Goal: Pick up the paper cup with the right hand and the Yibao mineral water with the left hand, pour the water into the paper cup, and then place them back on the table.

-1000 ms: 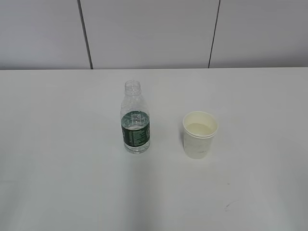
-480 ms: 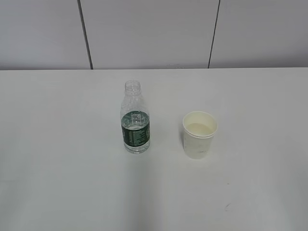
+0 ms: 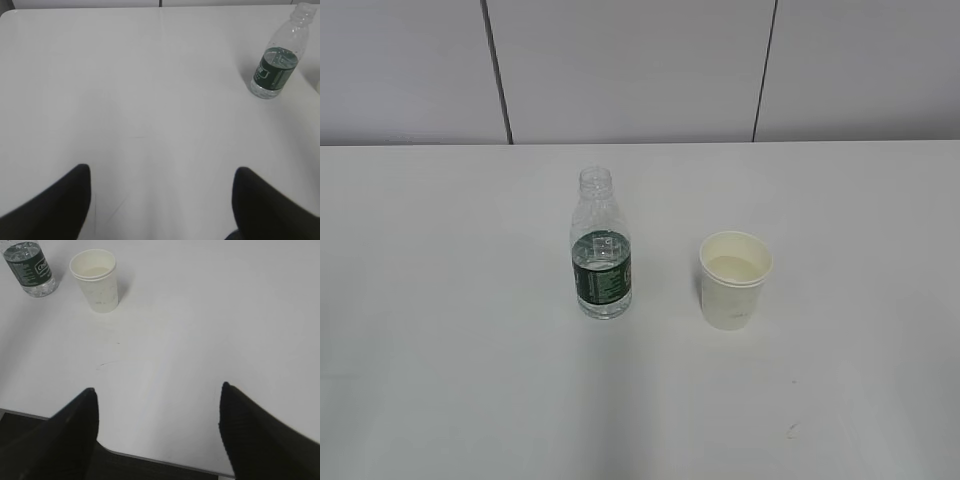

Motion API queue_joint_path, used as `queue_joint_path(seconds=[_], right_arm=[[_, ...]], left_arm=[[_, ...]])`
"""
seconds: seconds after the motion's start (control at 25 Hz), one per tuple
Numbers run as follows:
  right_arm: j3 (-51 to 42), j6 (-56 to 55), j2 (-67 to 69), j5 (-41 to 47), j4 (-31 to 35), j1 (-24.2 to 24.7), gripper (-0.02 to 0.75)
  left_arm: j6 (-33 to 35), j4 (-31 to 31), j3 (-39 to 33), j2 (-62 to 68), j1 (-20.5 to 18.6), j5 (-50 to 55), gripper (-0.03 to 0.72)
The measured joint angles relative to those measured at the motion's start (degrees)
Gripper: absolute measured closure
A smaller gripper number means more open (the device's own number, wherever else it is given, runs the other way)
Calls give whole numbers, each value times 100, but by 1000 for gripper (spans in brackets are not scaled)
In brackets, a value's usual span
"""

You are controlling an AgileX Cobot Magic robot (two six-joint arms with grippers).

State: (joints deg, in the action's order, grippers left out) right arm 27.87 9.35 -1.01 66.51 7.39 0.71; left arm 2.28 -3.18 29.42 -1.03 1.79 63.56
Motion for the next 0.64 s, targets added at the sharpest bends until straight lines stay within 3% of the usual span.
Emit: queue_joint_path(seconds=[0.64], right_arm=[[0,0,0,0,0,0,152]], left_arm=[[0,0,0,0,0,0,156]])
